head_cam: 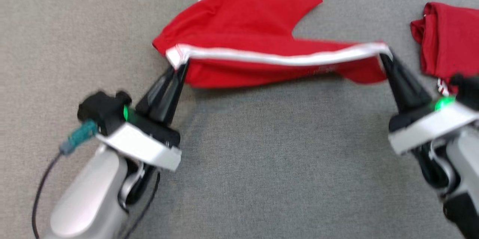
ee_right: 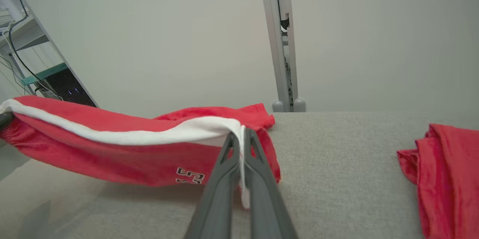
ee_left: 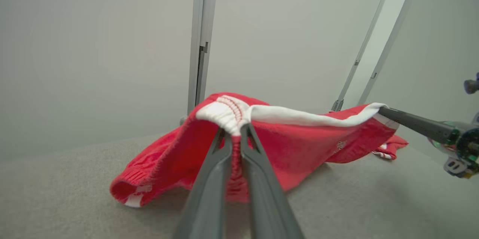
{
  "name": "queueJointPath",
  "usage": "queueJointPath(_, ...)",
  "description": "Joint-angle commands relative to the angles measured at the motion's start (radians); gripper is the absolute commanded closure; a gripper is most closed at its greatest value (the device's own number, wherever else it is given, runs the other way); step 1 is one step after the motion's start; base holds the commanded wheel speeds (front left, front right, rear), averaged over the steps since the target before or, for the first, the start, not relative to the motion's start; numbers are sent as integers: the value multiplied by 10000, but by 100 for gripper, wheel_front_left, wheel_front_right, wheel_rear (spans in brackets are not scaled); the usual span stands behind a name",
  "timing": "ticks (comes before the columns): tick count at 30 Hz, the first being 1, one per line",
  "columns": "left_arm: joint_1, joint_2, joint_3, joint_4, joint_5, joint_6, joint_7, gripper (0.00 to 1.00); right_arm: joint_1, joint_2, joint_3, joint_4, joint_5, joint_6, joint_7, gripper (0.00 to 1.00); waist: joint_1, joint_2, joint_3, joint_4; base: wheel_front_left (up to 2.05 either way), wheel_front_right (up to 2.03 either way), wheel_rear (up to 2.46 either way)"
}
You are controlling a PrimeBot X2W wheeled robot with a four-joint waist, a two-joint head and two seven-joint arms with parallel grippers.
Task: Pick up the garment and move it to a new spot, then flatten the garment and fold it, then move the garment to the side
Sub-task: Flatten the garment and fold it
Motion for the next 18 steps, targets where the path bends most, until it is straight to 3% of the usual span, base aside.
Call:
queueJointPath(1, 714, -118, 298, -178, 141, -50, -11, 100, 792, -23, -157, -142, -94, 1, -48, 100, 0, 0, -435, 54, 0, 0, 0)
queueJointPath(10, 3274, -534, 805, -419, 663, -225, -12, 100, 3467, 195, -689, -695, -155, -2, -50, 100, 0, 0, -1299, 86, 0, 0, 0)
queueJointPath(18, 4975, -810, 1059, -489, 926, -245, -14, 100, 6006, 836, -1673, -1341, -262, 0, 138, 100, 0, 0, -2014, 213, 0, 0, 0)
